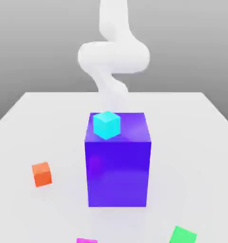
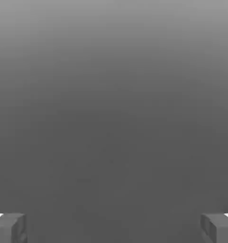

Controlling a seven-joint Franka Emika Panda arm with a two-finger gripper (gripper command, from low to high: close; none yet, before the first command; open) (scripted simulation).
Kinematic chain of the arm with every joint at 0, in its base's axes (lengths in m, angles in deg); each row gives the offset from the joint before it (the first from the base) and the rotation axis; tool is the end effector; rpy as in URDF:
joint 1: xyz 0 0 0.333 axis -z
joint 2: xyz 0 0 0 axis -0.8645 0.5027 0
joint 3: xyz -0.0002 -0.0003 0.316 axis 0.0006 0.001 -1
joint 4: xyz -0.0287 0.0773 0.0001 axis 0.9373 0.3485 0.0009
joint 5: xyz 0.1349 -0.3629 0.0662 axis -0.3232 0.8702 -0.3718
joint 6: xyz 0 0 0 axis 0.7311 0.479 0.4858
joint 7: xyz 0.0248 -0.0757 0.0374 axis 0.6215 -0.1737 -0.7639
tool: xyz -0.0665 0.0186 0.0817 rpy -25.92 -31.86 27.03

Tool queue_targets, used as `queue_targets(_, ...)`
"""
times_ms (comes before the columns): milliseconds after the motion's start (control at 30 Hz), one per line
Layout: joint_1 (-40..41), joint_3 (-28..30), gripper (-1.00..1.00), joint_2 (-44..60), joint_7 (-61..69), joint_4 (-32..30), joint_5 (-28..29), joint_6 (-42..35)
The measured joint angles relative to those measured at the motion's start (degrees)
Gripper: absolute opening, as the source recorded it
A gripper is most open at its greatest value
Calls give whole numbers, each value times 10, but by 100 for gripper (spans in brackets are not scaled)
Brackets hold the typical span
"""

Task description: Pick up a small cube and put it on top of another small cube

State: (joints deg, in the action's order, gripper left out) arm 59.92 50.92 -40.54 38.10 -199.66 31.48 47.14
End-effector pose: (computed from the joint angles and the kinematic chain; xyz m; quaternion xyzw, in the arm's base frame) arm 0.3793 -0.0038 0.6830 -0.8574 0.3668 -0.3321 0.1415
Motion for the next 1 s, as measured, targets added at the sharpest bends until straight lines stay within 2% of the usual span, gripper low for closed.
queue_targets(1000,28,30,0,627,14,32,-27,179)
